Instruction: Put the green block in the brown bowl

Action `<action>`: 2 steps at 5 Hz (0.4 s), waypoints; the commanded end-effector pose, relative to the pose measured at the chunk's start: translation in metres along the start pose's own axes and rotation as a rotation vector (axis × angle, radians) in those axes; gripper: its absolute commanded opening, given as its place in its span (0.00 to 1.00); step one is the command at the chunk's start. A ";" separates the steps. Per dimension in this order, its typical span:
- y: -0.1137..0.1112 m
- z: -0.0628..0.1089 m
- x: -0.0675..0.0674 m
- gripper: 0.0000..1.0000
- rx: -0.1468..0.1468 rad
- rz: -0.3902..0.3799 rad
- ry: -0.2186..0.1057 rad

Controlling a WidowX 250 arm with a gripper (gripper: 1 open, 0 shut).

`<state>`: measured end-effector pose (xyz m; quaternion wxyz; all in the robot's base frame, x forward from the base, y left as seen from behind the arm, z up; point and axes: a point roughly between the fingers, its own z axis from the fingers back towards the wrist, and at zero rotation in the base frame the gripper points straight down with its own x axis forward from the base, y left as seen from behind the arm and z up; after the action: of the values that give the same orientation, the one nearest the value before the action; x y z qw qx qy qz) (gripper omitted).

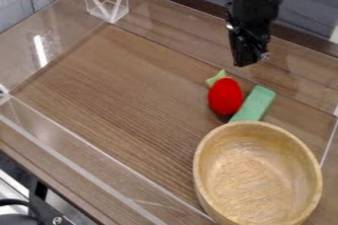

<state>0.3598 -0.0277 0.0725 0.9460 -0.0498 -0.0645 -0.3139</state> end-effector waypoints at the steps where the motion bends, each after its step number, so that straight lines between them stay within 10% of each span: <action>1: 0.003 0.012 0.009 0.00 0.037 -0.013 -0.049; 2: 0.004 0.005 0.013 0.00 0.038 -0.023 -0.052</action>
<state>0.3647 -0.0292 0.0625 0.9442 -0.0473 -0.0695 -0.3184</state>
